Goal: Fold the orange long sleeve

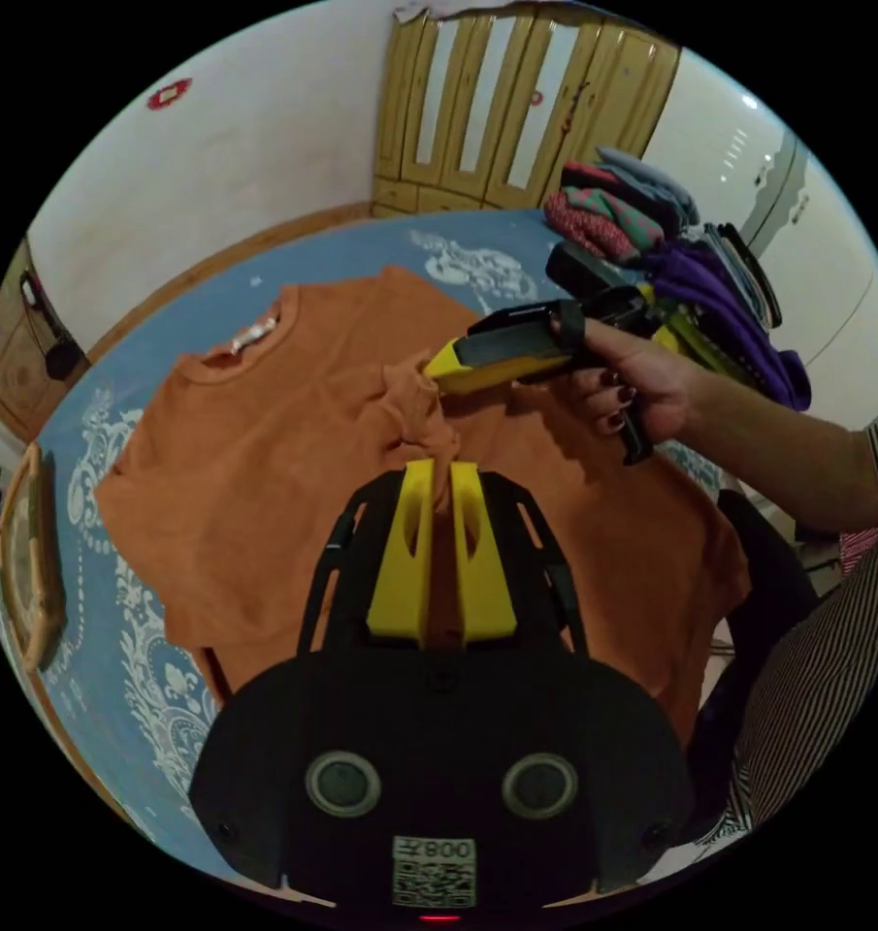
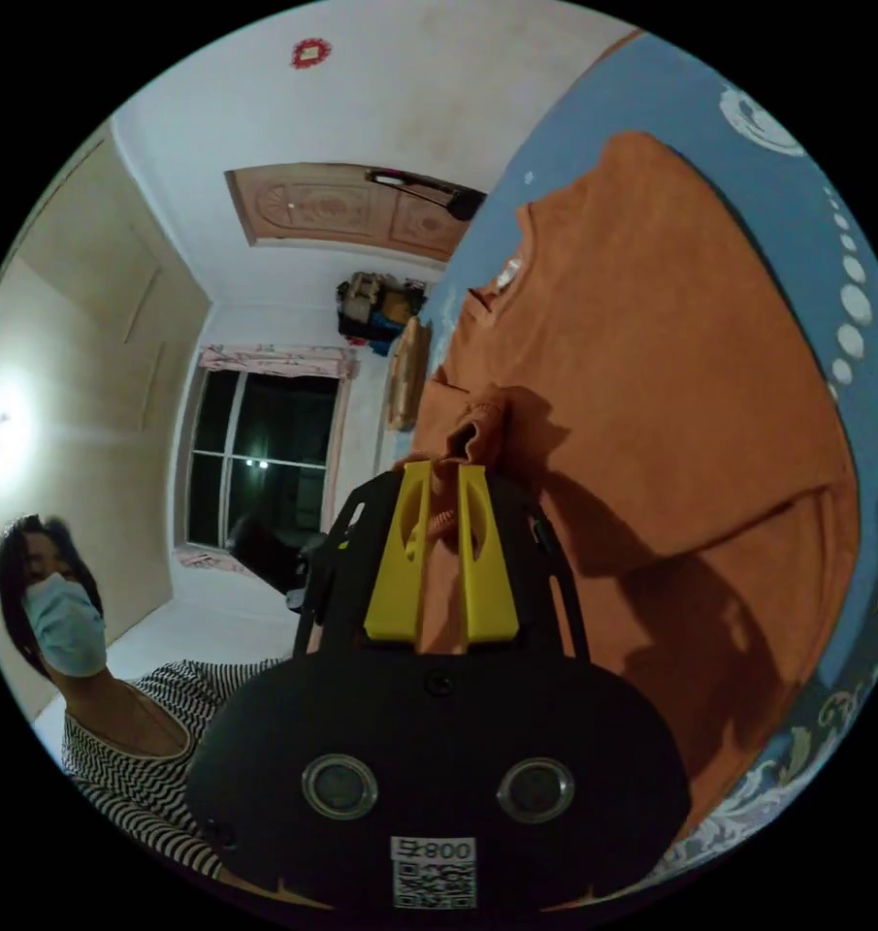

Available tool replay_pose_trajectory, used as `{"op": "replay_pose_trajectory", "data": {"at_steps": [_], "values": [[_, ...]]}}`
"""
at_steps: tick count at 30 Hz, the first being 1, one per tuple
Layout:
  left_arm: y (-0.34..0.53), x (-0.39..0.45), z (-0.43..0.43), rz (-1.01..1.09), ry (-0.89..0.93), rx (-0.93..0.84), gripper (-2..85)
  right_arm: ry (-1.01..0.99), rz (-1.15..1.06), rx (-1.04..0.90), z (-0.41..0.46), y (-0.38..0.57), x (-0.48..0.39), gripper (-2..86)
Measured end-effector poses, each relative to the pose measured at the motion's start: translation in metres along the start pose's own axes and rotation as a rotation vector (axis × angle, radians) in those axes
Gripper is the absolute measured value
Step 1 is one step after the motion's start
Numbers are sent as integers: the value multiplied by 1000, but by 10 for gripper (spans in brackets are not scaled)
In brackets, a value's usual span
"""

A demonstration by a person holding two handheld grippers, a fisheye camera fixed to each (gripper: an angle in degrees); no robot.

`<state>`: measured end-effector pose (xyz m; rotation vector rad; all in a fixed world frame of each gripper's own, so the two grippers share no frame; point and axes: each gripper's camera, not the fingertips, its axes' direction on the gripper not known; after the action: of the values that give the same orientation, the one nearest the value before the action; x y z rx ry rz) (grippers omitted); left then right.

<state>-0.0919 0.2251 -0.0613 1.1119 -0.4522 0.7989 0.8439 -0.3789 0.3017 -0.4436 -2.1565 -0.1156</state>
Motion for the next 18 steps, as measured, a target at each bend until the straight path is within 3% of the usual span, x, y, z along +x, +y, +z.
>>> {"op": "replay_pose_trajectory", "data": {"at_steps": [5, 11, 15, 18], "values": [[21, 15, 39, -83, 102, 3, 51, 69, 49, 44, -16, 19, 12, 23], [32, 28, 63, -100, 158, -2, 49, 149, -129, 121, -13, 25, -48, 8], [40, 33, 66, -102, 168, 17, 40, 286, -272, 9, 34, 16, -86, 4], [50, 28, 43, -153, 191, 152, 30, 422, -290, -71, 66, 10, -83, 3]]}}
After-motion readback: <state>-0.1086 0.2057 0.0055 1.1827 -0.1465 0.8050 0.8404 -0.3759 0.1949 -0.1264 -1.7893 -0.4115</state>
